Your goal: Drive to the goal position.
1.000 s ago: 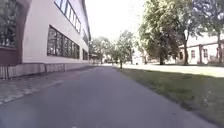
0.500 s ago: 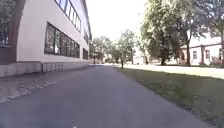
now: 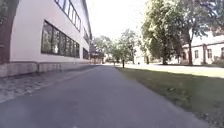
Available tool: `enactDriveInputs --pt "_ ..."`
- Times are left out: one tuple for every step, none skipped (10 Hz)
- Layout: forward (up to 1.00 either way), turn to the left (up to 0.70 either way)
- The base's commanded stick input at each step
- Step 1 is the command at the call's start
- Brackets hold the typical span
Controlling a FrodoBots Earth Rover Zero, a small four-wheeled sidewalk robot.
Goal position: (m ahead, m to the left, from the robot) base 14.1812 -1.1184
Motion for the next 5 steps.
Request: enactDriveInputs --pt "0.85 0.13" --pt "0.85 0.34" --pt "0.85 0.34" --pt "0.85 0.31" --pt "0.85 0.27"
